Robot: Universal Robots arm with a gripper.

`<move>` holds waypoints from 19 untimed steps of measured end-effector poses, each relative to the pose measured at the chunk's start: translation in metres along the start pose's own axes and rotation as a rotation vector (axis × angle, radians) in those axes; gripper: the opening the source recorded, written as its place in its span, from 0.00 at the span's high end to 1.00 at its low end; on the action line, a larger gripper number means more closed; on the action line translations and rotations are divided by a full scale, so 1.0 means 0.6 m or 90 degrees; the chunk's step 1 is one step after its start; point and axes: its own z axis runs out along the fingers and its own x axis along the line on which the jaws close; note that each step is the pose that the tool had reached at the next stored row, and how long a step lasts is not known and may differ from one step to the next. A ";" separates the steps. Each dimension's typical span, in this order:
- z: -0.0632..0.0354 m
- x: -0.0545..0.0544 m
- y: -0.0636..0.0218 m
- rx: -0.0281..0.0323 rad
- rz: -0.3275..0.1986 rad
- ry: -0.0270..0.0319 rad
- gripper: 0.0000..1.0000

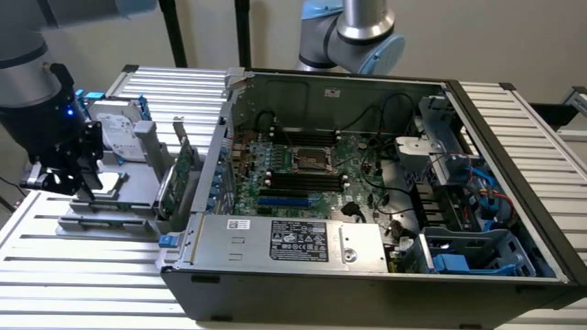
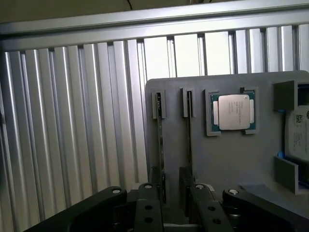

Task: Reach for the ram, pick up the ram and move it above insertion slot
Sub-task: 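Pick up the ram and move it above insertion slot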

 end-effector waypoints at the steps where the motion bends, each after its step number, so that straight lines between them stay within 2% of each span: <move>1: 0.003 0.000 0.000 0.0001 -0.003 0.0001 0.69; 19: 0.058 0.010 -0.002 0.0013 -0.033 0.0006 0.69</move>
